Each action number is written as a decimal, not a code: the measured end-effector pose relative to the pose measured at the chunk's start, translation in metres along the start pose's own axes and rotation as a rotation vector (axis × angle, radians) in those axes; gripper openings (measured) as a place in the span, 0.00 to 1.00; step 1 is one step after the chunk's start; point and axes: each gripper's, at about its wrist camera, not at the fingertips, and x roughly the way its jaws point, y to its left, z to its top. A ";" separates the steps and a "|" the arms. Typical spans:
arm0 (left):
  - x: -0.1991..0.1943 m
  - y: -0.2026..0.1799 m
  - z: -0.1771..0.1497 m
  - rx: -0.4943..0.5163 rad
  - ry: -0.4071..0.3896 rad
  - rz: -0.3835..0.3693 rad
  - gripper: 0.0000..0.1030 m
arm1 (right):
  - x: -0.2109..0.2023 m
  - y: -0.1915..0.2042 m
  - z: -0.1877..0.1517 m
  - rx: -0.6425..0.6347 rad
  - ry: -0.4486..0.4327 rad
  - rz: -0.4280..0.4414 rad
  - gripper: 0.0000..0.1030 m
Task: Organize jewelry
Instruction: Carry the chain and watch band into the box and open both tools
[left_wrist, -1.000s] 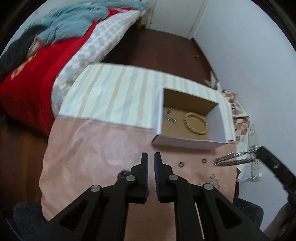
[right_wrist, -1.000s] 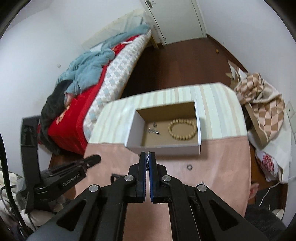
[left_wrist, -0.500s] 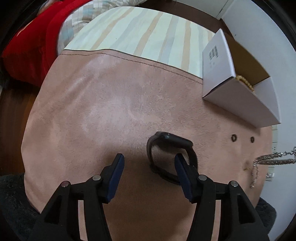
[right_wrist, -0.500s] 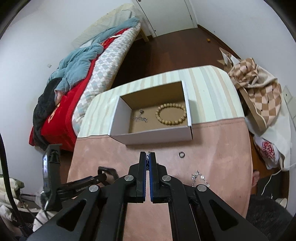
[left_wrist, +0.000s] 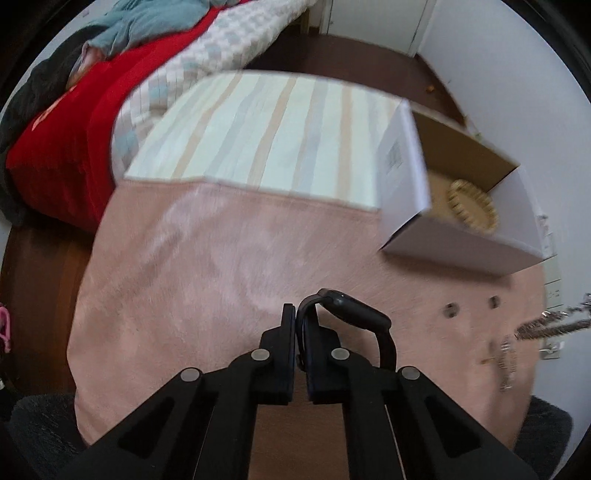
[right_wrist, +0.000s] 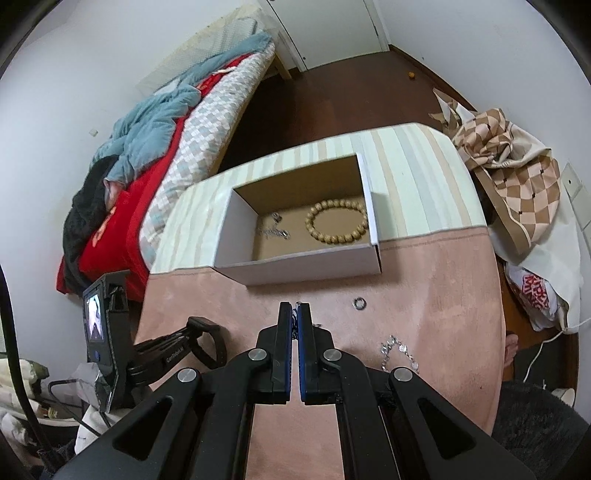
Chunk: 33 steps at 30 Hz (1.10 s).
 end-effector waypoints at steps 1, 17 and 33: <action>-0.011 -0.003 0.005 0.003 -0.020 -0.013 0.02 | -0.004 0.002 0.003 -0.004 -0.007 0.008 0.02; -0.034 -0.074 0.114 0.144 -0.071 -0.128 0.02 | -0.003 0.038 0.095 -0.125 -0.047 0.047 0.02; -0.014 -0.089 0.126 0.147 0.005 -0.069 0.85 | 0.067 -0.015 0.095 -0.011 0.178 0.016 0.42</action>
